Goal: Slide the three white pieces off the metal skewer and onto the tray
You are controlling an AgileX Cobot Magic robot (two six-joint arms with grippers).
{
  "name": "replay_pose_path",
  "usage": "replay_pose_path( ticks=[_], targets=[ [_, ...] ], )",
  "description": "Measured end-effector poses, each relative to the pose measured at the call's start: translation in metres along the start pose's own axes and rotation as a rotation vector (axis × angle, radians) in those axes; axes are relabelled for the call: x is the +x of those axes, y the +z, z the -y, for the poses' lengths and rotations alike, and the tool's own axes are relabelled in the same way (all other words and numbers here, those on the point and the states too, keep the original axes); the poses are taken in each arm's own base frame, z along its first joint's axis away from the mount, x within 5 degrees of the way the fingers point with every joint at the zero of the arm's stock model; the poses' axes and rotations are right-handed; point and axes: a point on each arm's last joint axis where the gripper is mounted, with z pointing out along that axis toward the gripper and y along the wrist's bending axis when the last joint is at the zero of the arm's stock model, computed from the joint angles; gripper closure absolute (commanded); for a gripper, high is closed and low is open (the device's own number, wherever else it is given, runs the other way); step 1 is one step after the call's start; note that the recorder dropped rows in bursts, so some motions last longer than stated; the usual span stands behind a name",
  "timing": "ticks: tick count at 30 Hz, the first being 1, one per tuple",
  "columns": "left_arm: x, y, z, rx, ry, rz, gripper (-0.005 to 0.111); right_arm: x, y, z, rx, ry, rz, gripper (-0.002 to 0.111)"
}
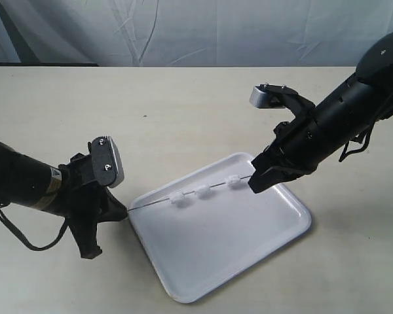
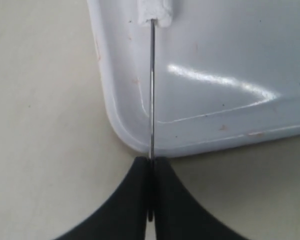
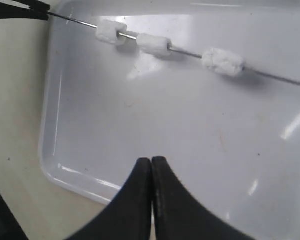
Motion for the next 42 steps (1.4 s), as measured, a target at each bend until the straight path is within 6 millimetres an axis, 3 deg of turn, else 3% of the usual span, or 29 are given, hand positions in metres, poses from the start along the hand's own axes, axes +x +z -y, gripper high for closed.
replay_pose_path(
  ticks=[7, 13, 17, 24, 27, 33, 42],
  targets=[
    [-0.01, -0.012, 0.001, -0.013, -0.164, 0.05, 0.107, -0.003, 0.0, 0.004, 0.04, 0.001, 0.033, 0.106],
    [-0.011, -0.026, 0.013, 0.004, -0.302, 0.086, 0.107, -0.006, 0.0, 0.004, 0.045, 0.024, 0.07, 0.084],
    [-0.01, -0.036, 0.024, 0.018, -0.391, 0.109, 0.107, -0.013, -0.001, 0.001, 0.003, 0.099, 0.14, 0.075],
    [-0.008, -0.059, 0.05, 0.071, -0.547, 0.171, 0.107, -0.021, -0.002, -0.007, -0.119, 0.297, 0.247, 0.072],
    [0.002, -0.064, 0.068, 0.102, -0.622, 0.167, 0.107, -0.006, 0.01, -0.006, -0.154, 0.411, 0.239, 0.063],
    [0.01, -0.072, 0.083, 0.112, -0.733, 0.178, 0.107, 0.022, 0.027, -0.007, -0.219, 0.555, 0.257, 0.062],
    [0.007, -0.077, 0.093, 0.205, -0.745, 0.204, 0.107, 0.023, 0.029, -0.008, -0.288, 0.622, 0.353, 0.062]
  ],
)
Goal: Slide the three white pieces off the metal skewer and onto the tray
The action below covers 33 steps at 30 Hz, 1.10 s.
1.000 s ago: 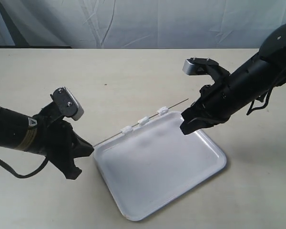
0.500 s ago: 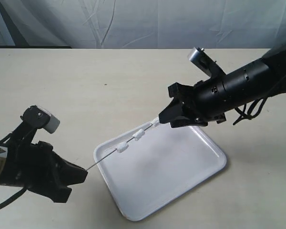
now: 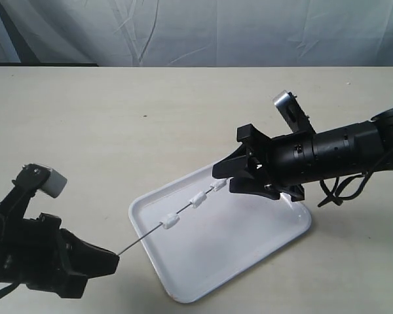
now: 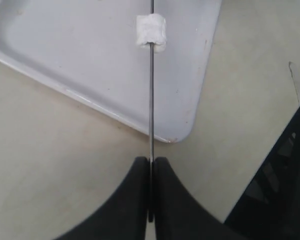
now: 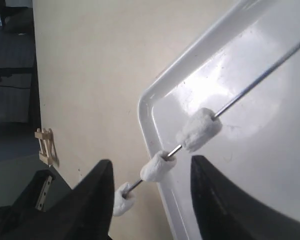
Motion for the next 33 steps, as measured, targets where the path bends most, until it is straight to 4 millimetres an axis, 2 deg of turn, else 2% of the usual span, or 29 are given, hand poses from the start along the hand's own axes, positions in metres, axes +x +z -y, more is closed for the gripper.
replay_pose_path(
  ticks=[33],
  targets=[
    [-0.0073, -0.0002, 0.0011, 0.01, 0.09, 0.087, 0.107, -0.0075, -0.0005, 0.006, 0.062, 0.091, 0.086, 0.062]
  ],
)
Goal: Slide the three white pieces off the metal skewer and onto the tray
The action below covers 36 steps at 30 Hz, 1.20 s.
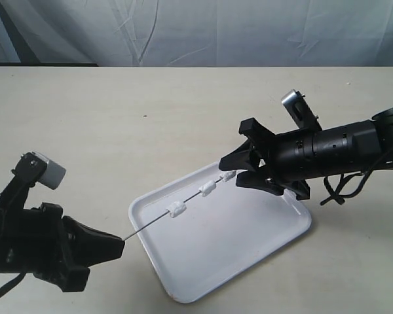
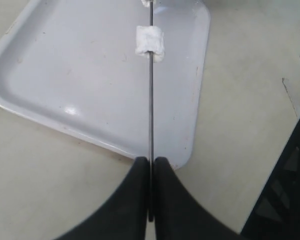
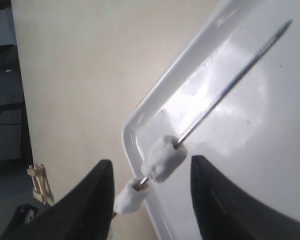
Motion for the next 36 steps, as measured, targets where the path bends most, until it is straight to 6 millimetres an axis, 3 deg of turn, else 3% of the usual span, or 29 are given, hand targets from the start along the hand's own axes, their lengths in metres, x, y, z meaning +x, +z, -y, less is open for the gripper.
replay_pose_path(
  ticks=[6, 13, 22, 30, 36],
  targets=[
    [-0.0001, 0.0, 0.0015, 0.017, 0.017, 0.001, 0.107, -0.0007, 0.0, -0.0001, -0.001, 0.007, 0.008, 0.063],
    [-0.0009, 0.0, 0.0018, 0.019, 0.016, 0.01, 0.107, -0.0007, 0.0, -0.0001, -0.001, 0.007, 0.008, 0.081],
    [-0.0012, 0.0, 0.0018, 0.019, 0.031, 0.013, 0.107, -0.0007, 0.0, -0.0001, -0.001, 0.007, 0.008, 0.082],
    [-0.0014, 0.0, 0.0018, 0.019, 0.028, 0.015, 0.107, -0.0013, 0.0, -0.0005, -0.006, 0.02, 0.014, 0.108],
    [0.0006, 0.0, 0.0017, 0.019, 0.025, -0.007, 0.107, -0.0011, 0.0, -0.0012, -0.013, 0.025, 0.012, 0.104]
  ],
)
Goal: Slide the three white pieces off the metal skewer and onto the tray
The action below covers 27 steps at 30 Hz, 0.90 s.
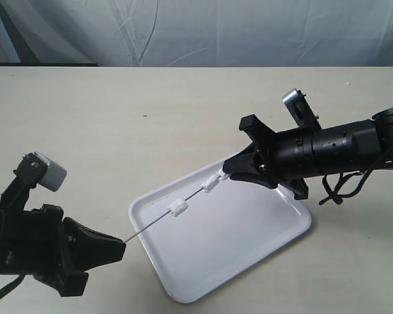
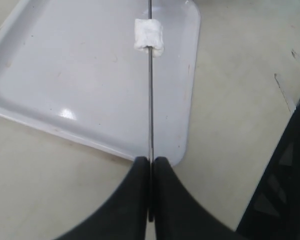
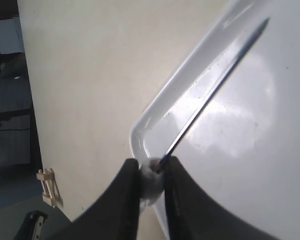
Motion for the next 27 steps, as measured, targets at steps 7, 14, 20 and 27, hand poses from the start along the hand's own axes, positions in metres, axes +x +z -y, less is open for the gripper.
replay_pose_path(
  ticks=[7, 14, 20, 27],
  targets=[
    [0.004, -0.001, 0.002, 0.005, -0.044, -0.045, 0.107, 0.001, 0.001, 0.0, 0.0, -0.001, -0.004, 0.099],
    [0.004, -0.011, 0.012, 0.015, -0.085, -0.003, 0.107, 0.001, 0.001, -0.001, 0.002, 0.003, 0.001, 0.099],
    [0.01, -0.017, 0.017, 0.019, -0.128, 0.021, 0.107, 0.001, 0.002, -0.001, 0.001, 0.003, -0.001, 0.099],
    [0.014, -0.017, 0.021, 0.057, -0.187, 0.008, 0.107, 0.001, 0.002, 0.0, 0.019, 0.002, 0.011, 0.099]
  ],
)
